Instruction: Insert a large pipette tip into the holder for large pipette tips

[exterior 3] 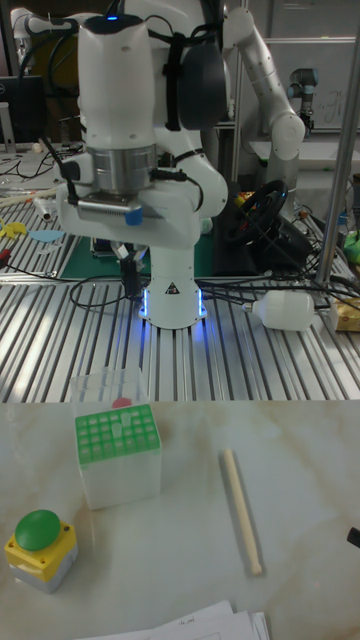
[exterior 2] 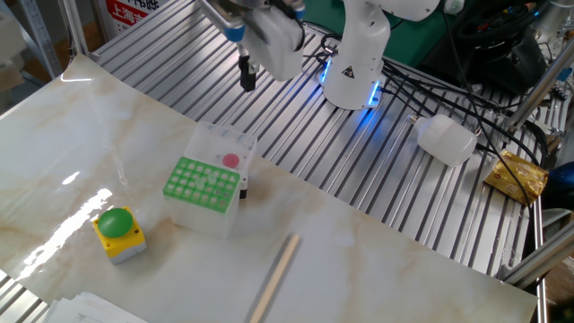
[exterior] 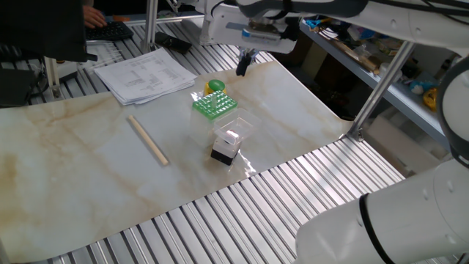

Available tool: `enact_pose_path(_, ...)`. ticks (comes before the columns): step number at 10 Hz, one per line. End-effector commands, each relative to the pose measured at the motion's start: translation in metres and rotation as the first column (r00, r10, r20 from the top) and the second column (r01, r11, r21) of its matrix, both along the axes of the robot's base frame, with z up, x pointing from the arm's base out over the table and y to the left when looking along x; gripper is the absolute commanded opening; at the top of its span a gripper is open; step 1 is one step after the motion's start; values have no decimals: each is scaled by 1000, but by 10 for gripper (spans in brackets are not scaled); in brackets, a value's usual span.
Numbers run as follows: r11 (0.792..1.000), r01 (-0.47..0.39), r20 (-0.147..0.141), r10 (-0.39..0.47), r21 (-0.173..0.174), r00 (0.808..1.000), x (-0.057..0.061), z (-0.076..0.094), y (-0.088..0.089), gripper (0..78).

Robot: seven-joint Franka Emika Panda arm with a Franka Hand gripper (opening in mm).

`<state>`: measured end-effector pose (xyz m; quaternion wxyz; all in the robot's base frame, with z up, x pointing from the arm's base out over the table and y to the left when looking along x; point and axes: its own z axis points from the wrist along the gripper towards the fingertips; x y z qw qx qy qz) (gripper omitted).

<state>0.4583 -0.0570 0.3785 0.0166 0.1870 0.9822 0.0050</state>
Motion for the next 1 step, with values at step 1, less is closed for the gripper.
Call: enact_pose_path(1, 993, -115, -22, 115, 0, 993, -8, 11, 1, 11)
